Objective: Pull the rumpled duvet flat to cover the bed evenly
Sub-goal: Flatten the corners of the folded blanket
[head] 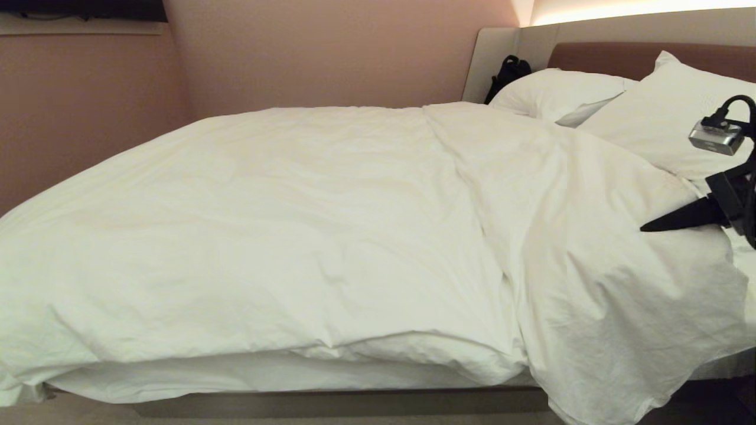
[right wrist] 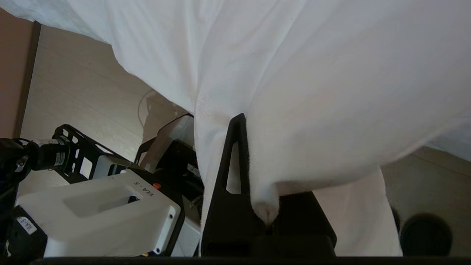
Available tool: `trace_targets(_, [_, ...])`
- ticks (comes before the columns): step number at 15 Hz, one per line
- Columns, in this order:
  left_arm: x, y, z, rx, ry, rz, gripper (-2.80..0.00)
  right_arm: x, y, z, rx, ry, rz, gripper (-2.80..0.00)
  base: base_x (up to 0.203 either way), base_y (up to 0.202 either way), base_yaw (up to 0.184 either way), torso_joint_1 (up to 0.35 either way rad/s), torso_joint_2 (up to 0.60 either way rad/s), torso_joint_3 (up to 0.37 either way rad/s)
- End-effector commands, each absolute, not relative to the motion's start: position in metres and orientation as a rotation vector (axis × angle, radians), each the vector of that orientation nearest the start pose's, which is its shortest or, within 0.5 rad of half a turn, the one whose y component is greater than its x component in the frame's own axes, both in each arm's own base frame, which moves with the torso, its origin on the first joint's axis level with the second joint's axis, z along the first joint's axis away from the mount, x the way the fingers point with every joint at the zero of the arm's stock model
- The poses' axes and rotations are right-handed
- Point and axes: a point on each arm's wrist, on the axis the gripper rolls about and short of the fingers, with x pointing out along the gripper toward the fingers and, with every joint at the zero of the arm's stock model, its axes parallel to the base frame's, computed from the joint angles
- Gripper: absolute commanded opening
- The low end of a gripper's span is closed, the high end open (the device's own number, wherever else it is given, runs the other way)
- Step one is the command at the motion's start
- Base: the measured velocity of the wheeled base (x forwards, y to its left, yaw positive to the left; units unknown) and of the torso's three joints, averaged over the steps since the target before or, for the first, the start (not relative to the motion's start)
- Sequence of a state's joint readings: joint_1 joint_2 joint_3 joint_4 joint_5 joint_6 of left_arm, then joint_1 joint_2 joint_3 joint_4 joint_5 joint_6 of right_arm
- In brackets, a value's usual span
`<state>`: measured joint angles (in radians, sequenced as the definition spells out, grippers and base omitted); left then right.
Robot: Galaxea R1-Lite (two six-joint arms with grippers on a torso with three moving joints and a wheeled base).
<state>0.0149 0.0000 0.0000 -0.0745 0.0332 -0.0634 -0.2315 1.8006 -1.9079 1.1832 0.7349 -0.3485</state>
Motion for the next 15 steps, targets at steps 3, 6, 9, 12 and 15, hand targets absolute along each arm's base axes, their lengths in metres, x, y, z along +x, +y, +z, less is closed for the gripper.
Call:
trace_targets(3, [-0.023, 0.0, 0.083, -0.065, -0.077, 0.047, -2.8, 0.293, -0.018, 0.298, 0.183, 0.862, 0.673, -2.8, 0.0, 0.0, 0.0, 0.0, 0.0, 0.0])
trace_targets(6, [-0.023, 0.0, 0.083, -0.065, -0.076, 0.047, -2.8, 0.328, 0.015, 0.28, 0.171, 0.877, 0.679, -2.8, 0.0, 0.0, 0.0, 0.0, 0.0, 0.0])
trace_targets(9, [-0.023, 0.0, 0.083, -0.065, -0.075, 0.047, -2.8, 0.373, 0.042, 0.252, 0.229, 0.856, 0.638, -2.8, 0.0, 0.0, 0.0, 0.0, 0.0, 0.0])
trace_targets(12, [-0.023, 0.0, 0.083, -0.065, -0.075, 0.047, -2.8, 0.41, 0.062, 0.221, 0.27, 0.837, 0.571, -2.8, 0.0, 0.0, 0.0, 0.0, 0.0, 0.0])
trace_targets(15, [-0.023, 0.0, 0.083, -0.065, -0.077, 0.047, -2.8, 0.426, 0.07, 0.191, 0.268, 0.892, 0.509, -2.8, 0.0, 0.0, 0.0, 0.0, 0.0, 0.0])
